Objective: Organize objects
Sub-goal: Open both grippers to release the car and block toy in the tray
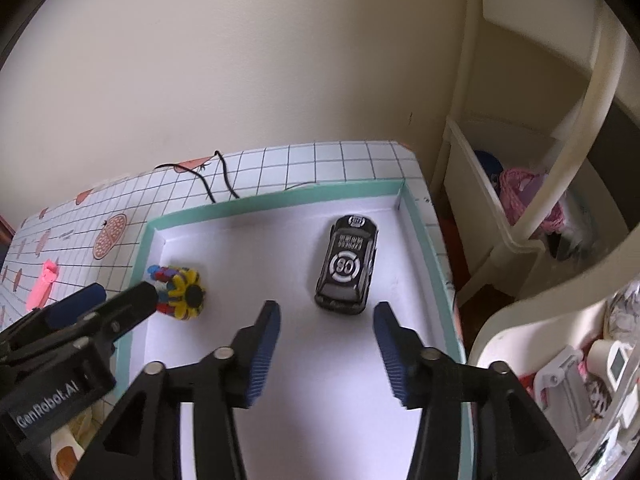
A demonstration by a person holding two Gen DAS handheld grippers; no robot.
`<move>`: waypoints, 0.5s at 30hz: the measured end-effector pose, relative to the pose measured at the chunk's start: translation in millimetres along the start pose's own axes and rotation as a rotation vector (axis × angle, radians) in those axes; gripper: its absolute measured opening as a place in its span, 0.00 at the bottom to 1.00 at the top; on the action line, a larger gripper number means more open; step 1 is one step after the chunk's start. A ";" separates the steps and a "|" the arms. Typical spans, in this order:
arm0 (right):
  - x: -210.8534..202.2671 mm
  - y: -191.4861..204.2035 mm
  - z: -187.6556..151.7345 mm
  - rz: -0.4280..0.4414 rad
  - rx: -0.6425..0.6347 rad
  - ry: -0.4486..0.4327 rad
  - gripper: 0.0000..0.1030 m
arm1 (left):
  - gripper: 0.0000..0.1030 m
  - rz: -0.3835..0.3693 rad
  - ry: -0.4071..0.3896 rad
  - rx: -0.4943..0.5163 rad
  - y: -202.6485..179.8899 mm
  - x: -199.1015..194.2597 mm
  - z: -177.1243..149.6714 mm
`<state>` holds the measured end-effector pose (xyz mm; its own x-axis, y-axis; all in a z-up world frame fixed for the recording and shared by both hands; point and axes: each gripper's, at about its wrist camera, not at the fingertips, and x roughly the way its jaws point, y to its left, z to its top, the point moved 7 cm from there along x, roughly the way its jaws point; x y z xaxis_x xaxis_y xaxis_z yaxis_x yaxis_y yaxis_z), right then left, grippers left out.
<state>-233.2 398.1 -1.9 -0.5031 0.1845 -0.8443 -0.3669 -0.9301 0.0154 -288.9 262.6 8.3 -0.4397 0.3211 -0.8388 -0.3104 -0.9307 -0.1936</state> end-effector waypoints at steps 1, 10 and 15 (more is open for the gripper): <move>-0.1 0.7 -2.4 -0.001 0.000 0.001 0.57 | 0.71 0.003 0.000 -0.002 1.4 -0.6 -1.1; -3.9 10.3 -13.2 0.019 -0.026 -0.002 0.89 | 0.91 0.028 -0.025 -0.023 18.0 -10.1 -4.9; -8.1 9.0 -14.3 0.009 -0.017 -0.007 1.00 | 1.00 0.053 -0.050 -0.032 28.8 -16.3 -5.4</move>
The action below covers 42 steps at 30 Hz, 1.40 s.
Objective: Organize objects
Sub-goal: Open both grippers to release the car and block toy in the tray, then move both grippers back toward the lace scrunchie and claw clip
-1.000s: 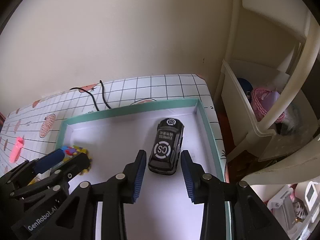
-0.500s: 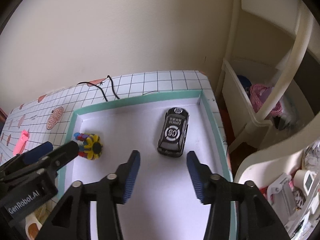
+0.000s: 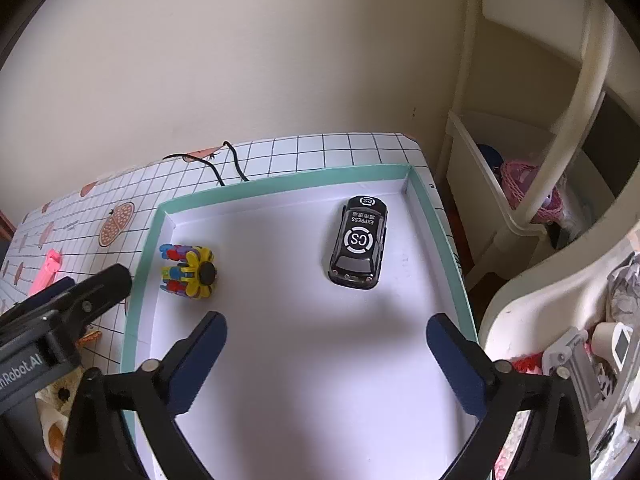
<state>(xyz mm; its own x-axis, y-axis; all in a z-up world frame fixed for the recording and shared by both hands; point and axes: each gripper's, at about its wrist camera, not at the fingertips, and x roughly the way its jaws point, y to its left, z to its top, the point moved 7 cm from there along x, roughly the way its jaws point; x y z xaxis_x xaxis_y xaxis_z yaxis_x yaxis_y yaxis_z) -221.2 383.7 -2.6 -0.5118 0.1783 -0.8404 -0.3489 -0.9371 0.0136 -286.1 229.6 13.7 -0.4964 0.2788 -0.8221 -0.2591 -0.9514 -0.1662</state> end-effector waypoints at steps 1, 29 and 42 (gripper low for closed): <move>-0.7 0.1 0.2 -0.001 0.001 -0.001 1.00 | 1.00 0.008 -0.009 -0.001 1.9 -1.1 0.0; -77.5 60.4 -48.2 -0.003 0.009 -0.061 1.00 | 1.00 -0.007 -0.022 -0.058 59.7 -79.4 -54.3; -106.6 133.3 -67.5 0.091 -0.085 -0.084 1.00 | 1.00 0.047 -0.102 -0.166 139.7 -126.3 -59.4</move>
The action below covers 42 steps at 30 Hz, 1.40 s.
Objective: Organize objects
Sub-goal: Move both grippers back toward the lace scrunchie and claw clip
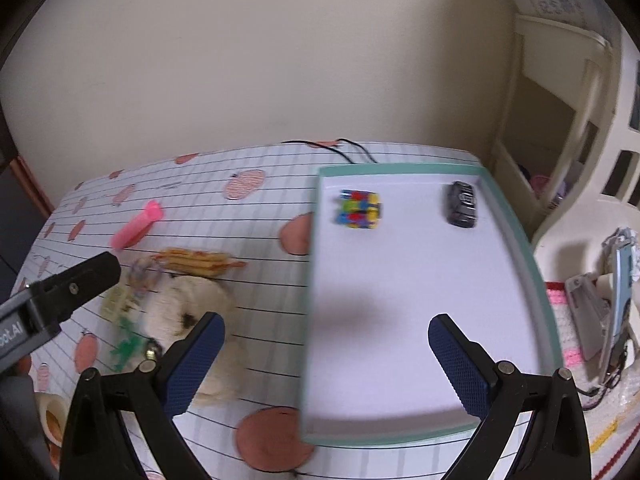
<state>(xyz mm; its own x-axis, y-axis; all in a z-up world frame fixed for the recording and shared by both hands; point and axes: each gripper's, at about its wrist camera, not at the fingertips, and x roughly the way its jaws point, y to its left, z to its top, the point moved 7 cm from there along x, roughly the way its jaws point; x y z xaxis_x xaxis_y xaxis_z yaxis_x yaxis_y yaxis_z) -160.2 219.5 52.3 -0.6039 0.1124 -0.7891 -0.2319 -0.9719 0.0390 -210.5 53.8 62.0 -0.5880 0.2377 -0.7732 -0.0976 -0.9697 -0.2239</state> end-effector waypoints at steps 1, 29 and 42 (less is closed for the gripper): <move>0.5 6.5 1.2 0.017 0.001 -0.001 1.00 | 1.00 -0.002 0.005 -0.019 9.0 0.4 1.1; 36.0 92.6 -16.0 0.123 -0.073 0.093 0.95 | 1.00 0.042 0.079 -0.068 91.3 26.0 2.4; 65.4 95.8 -37.7 0.102 -0.100 0.169 0.81 | 1.00 0.095 0.138 -0.035 101.9 62.8 -14.1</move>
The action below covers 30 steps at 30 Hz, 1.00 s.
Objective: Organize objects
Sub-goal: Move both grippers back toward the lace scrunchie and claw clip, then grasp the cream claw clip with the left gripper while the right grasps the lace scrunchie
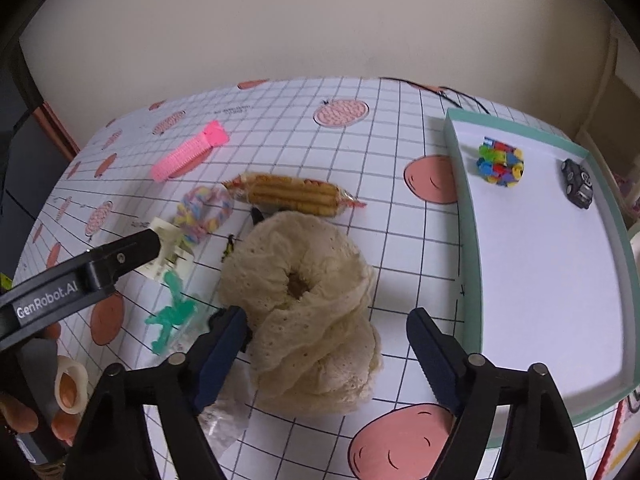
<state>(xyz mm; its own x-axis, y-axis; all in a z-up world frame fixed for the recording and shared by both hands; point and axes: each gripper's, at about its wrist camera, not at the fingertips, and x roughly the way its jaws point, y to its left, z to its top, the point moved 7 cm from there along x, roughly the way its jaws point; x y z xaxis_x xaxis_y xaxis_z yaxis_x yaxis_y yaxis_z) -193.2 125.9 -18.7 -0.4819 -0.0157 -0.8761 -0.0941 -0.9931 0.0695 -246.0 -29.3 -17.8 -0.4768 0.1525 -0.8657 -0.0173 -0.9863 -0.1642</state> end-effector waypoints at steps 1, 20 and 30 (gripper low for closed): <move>2.3 -1.0 -1.0 -0.001 0.002 0.005 0.81 | 1.00 0.002 0.000 0.000 0.6 2.2 -0.1; 25.0 -3.0 -10.1 -0.014 -0.020 0.052 0.77 | 0.79 0.018 0.019 0.015 -3.3 29.9 2.7; 19.9 -11.1 -10.9 -0.026 -0.011 0.044 0.60 | 0.59 0.009 0.031 -0.006 0.5 33.5 2.6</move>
<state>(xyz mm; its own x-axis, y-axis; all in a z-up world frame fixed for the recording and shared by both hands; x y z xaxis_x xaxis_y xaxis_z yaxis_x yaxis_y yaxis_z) -192.3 135.4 -42.1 -0.4402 0.0056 -0.8979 -0.0964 -0.9945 0.0411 -264.3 -24.9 -45.6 -0.4498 0.1456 -0.8812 -0.0074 -0.9872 -0.1594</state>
